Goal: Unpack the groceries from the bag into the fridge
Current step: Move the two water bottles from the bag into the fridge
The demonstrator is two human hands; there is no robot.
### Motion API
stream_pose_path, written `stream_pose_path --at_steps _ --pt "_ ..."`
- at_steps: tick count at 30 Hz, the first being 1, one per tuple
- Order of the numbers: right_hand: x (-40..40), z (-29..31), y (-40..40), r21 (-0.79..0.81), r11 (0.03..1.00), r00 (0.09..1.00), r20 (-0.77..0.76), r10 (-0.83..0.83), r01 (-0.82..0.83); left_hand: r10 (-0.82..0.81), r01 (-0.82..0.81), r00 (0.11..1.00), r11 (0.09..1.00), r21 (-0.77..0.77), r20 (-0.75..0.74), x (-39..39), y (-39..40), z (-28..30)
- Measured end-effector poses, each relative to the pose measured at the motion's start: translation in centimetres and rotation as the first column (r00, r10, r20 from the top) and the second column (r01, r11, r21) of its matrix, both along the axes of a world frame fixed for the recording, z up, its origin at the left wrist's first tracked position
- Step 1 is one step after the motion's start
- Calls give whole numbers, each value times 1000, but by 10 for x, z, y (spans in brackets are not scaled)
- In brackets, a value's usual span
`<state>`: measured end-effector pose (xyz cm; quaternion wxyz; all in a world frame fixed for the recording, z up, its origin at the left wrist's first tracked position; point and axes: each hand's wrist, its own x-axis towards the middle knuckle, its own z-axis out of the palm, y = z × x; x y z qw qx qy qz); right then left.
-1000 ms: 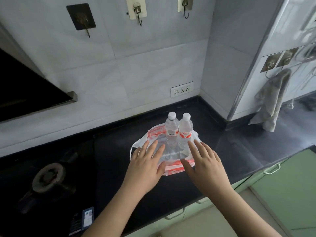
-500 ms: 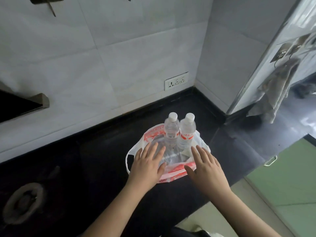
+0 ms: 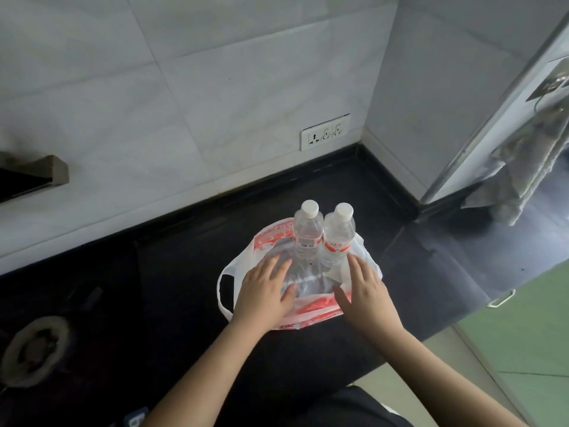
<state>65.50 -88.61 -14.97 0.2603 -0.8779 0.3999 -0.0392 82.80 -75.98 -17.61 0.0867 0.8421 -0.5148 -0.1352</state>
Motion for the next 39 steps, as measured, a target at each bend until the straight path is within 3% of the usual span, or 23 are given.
stream_pose_path --at_steps 3,6,8,13,19,24,27,29,39 --pt "7 -3 -13 218 967 978 129 -163 132 127 -137 969 990 -34 -214 5 -10 -5" --pt "18 -13 -22 365 917 938 233 -256 160 264 -286 849 958 24 -457 7 -24 -4" --pt "26 -19 -27 417 891 907 282 -312 177 339 -355 781 932 75 -524 9 -35 -5" --pt "43 -21 -42 422 875 894 259 -366 236 388 -389 749 914 118 -537 15 -63 -15" --pt "62 -17 -58 412 836 907 55 -418 361 443 -409 747 894 181 -496 20 -86 -32" --pt "75 3 -69 516 700 853 -131 -505 494 501 -462 755 864 199 -423 17 -110 -34" --pt "70 -7 -68 486 829 942 36 -335 276 480 -455 765 875 168 -430 15 -122 -30" --pt "65 -9 -69 429 868 952 56 -301 249 480 -463 756 873 154 -445 16 -123 -30" --pt "56 -12 -71 525 823 931 140 -337 219 532 -587 600 800 123 -598 15 -100 -30"
